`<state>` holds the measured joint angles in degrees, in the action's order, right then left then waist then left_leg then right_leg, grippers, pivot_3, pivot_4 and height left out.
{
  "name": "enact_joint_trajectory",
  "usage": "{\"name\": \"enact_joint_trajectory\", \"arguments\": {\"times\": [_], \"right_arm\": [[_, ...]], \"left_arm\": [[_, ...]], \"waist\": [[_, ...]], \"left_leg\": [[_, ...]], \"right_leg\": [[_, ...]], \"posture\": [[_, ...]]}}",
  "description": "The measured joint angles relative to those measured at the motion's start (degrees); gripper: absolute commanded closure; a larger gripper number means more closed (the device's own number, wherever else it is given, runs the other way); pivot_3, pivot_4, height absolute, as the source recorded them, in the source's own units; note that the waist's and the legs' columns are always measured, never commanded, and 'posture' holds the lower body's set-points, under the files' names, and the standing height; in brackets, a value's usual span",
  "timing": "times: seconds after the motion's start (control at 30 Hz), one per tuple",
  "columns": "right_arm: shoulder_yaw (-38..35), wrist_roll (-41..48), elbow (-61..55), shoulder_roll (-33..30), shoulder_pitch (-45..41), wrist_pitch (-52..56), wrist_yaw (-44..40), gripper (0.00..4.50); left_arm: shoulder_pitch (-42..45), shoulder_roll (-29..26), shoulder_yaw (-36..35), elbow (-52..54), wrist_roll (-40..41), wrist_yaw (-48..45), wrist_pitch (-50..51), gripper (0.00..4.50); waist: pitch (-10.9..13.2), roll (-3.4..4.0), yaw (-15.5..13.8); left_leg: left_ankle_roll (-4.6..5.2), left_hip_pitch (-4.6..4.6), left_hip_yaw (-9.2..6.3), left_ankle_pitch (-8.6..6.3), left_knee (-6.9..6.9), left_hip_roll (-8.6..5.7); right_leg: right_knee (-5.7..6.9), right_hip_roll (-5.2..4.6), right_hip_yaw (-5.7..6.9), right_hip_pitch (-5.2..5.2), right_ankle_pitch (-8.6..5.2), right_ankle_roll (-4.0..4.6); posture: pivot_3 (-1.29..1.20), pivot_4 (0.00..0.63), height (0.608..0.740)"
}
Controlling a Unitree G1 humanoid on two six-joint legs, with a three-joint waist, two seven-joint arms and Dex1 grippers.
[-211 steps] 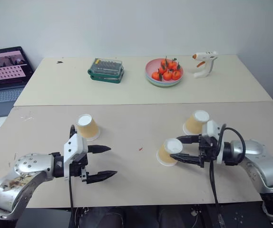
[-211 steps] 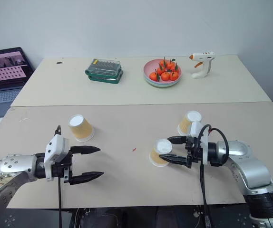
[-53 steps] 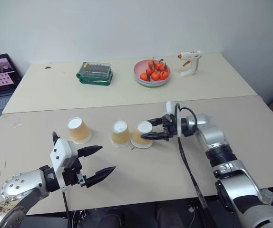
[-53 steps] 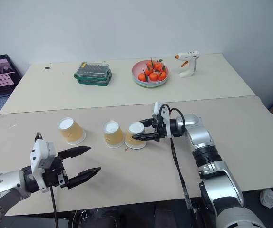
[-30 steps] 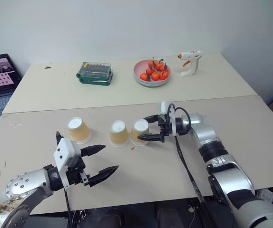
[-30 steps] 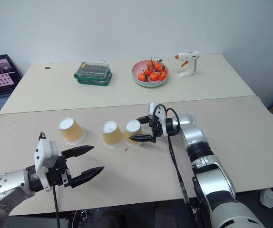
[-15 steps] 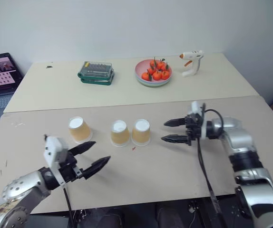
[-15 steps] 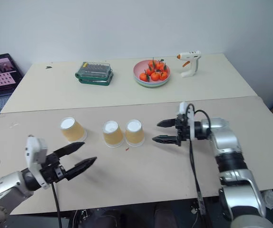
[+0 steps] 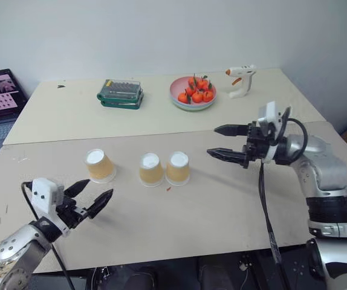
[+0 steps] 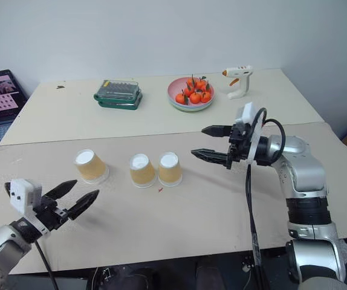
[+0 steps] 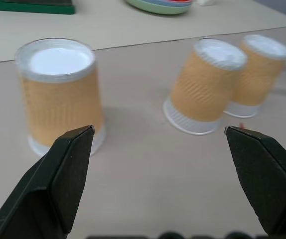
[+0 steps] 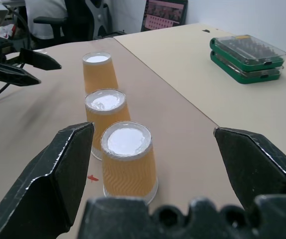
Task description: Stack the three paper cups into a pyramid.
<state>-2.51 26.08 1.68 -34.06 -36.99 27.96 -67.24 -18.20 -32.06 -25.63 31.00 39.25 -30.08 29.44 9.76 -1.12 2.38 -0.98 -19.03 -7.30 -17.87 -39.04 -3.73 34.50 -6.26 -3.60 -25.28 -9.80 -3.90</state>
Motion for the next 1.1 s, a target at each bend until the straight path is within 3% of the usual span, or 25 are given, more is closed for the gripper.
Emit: {"name": "enact_joint_trajectory", "arguments": {"times": [0.33,0.67,1.1], "right_arm": [[1.49,-0.03,-0.02,0.28,-0.06,0.0,1.93,0.02],[1.45,0.0,-2.29,-0.67,2.07,0.3,3.55,0.02],[0.85,0.2,-2.36,-1.43,2.58,0.91,4.1,0.02]], "left_arm": [[6.35,0.07,2.36,-6.99,-6.22,0.95,-1.79,0.0],[16.62,-0.51,3.27,-10.26,-5.97,1.35,-0.56,0.0],[16.02,0.34,2.63,-10.53,-4.33,2.18,1.17,0.0]], "waist": [[0.0,0.0,-0.27],[0.0,0.0,-0.1],[0.0,-0.01,-0.06]], "left_leg": [[-0.01,-0.07,-0.02,0.0,0.0,0.01],[-0.01,-0.16,-0.02,0.0,0.0,0.03],[-0.01,-0.18,-0.01,0.0,0.01,0.05]], "right_leg": [[-0.17,0.0,0.05,0.0,0.05,-0.02],[-0.36,0.01,0.09,-0.06,0.24,-0.02],[-0.39,0.02,0.09,-0.07,0.25,-0.02]], "posture": [[0.0,0.15,0.725],[0.0,0.15,0.725],[0.0,0.15,0.725]]}}
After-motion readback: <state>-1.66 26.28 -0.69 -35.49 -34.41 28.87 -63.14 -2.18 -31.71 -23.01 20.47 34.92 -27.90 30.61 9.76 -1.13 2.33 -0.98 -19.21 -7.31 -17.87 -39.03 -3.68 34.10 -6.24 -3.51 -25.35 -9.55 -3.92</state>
